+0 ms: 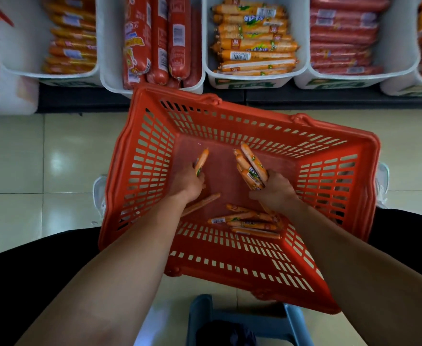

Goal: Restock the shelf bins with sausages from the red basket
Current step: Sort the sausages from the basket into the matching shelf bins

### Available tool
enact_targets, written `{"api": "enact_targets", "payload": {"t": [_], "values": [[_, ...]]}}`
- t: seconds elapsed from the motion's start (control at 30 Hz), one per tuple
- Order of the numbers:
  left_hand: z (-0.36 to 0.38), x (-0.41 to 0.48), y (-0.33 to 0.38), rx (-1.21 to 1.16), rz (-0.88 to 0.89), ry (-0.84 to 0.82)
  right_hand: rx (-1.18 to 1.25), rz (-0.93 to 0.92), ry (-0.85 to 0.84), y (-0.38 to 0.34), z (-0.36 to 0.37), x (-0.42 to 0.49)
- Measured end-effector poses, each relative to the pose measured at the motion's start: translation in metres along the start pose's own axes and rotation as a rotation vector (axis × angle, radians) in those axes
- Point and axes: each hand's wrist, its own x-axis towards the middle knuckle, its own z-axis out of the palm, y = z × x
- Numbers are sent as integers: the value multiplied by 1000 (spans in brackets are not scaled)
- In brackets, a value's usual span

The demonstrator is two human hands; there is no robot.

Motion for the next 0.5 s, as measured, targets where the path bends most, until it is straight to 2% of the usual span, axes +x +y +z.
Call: {"api": "enact_targets", "payload": {"t": [0.1,0.5], "values": [[-17,-26,0,53,30,-36,10,-16,-1,-14,-8,-21],[-137,-134,54,119,219,106,-54,-295,83,-88,-89,-134]]}}
